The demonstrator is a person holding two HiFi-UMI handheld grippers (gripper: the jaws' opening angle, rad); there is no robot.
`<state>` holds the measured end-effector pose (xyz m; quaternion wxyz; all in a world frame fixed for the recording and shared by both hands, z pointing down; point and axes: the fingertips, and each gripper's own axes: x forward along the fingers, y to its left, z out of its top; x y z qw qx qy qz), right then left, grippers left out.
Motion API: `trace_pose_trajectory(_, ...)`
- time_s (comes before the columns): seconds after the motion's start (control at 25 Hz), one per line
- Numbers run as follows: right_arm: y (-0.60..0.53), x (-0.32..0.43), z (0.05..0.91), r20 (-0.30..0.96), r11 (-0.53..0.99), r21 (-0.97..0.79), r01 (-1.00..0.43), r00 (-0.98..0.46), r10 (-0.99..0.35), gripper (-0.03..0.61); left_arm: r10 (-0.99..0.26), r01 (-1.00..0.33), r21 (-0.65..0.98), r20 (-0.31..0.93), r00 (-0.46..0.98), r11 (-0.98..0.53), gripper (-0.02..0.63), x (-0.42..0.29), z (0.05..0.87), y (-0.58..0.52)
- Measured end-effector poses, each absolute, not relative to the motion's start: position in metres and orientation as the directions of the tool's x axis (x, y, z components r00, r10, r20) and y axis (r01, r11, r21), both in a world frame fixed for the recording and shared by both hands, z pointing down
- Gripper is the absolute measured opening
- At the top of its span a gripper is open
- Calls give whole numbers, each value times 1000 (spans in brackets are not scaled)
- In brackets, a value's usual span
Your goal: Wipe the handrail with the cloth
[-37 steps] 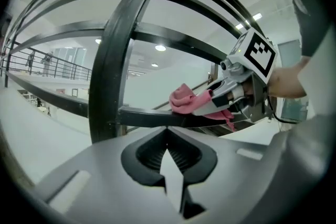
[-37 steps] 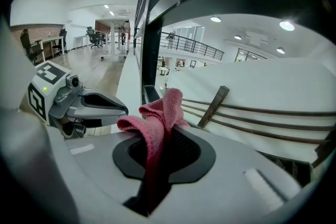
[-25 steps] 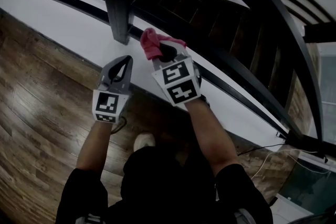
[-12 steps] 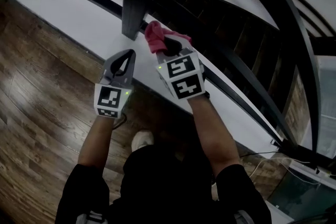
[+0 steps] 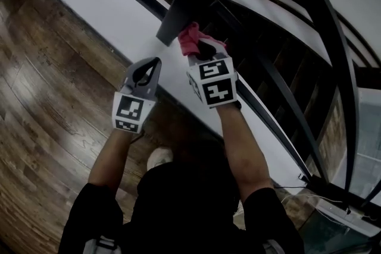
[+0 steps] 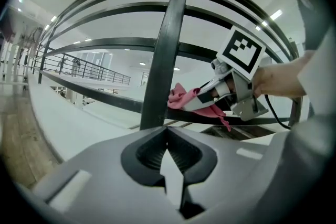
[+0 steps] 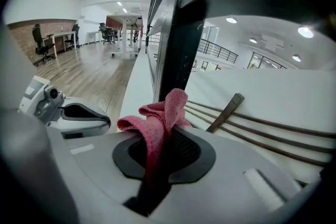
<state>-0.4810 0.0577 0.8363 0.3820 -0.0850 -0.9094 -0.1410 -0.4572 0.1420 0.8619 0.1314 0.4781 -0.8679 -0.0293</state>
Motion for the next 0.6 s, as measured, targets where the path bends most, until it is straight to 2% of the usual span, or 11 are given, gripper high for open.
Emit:
trace_pose_trajectory(0.16,65,-486,837,713,945,183,271,-698,62,46,-833,-816,180,190,-519,549,-2,-453,854,149)
trace_pose_trajectory(0.24,76,-478,835,698,953,78,293,-698,157,44,-837,-817,186,180,-518,545,-2,-448,849,152)
trace_pose_trajectory(0.36,98,-453,813,596,935,-104,339,-732,331,44,-831,-813,179,177,-527,554,-2,-441,844,157)
trace_pose_trajectory(0.6,88,-385,762,417,908,-127,400,-809,415,44,-819,-806,147,144,-555,573,-2,-432,813,150)
